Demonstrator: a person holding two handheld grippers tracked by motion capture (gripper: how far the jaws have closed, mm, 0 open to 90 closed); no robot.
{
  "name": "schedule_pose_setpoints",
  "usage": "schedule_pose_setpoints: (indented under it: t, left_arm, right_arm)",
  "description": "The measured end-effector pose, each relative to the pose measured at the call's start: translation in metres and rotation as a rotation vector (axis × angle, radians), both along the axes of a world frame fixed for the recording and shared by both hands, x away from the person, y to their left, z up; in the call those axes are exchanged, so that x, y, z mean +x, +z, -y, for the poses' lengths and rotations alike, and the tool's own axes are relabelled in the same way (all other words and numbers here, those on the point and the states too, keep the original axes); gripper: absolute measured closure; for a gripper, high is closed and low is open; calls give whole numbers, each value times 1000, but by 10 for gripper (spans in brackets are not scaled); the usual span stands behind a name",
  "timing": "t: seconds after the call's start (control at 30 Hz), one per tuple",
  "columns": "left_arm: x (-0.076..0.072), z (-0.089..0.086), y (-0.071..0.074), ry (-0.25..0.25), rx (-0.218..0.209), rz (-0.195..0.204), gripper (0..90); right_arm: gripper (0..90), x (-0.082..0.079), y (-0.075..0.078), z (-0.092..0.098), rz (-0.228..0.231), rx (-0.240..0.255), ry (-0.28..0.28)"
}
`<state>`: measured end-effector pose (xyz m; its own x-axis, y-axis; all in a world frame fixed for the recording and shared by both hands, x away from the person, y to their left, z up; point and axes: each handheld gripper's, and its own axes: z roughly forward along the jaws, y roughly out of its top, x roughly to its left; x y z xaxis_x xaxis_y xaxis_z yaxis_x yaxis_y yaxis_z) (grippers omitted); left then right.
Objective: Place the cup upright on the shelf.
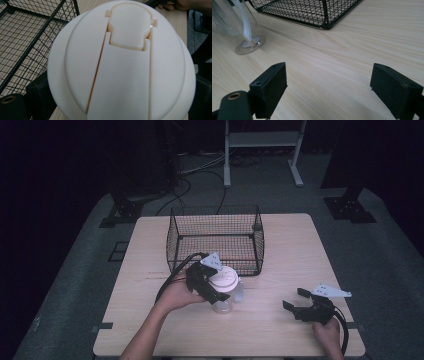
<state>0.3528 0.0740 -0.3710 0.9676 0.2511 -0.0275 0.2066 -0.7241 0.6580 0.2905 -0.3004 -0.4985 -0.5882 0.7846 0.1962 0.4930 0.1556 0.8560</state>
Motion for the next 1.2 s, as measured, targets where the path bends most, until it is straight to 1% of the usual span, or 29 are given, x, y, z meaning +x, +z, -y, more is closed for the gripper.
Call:
schedule_pose_setpoints:
  t: [0.2, 0.27, 0.33, 0.4, 0.6, 0.67, 0.87, 0.9, 1.13, 1.17, 1.2]
  left_arm:
    - [0, 4, 5, 5, 30, 13, 55]
    - [0, 3, 7, 15, 32, 21, 55]
    - [1, 3, 9, 20, 31, 18, 55]
    - [1, 3, 11, 22, 38, 24, 55]
    - [1, 5, 24, 23, 47, 36, 55]
    - [2, 6, 29, 17, 63, 42, 55]
    - [3, 10, 40, 12, 77, 53, 56]
    - [3, 10, 42, 9, 85, 57, 56]
    - [6, 14, 55, 0, 101, 67, 56]
    - [6, 14, 55, 0, 101, 67, 56]
    - [7, 15, 59, -4, 101, 69, 56]
  right_arm:
    - [129, 0, 0, 0, -1, -1, -1]
    - [129, 0, 0, 0, -1, 0, -1]
    - [129, 0, 0, 0, 0, -1, -1]
    - [129, 0, 0, 0, 2, -2, 0]
    - [129, 0, 0, 0, 2, -1, 0]
    - [129, 0, 0, 0, 2, -4, 2]
    - [129, 0, 0, 0, 1, 1, 0]
    - [129, 0, 0, 0, 1, 2, 0]
    - [129, 0, 0, 0, 4, -1, 1]
    - [129, 0, 0, 0, 4, -1, 1]
    - [129, 0, 0, 0, 3, 0, 1]
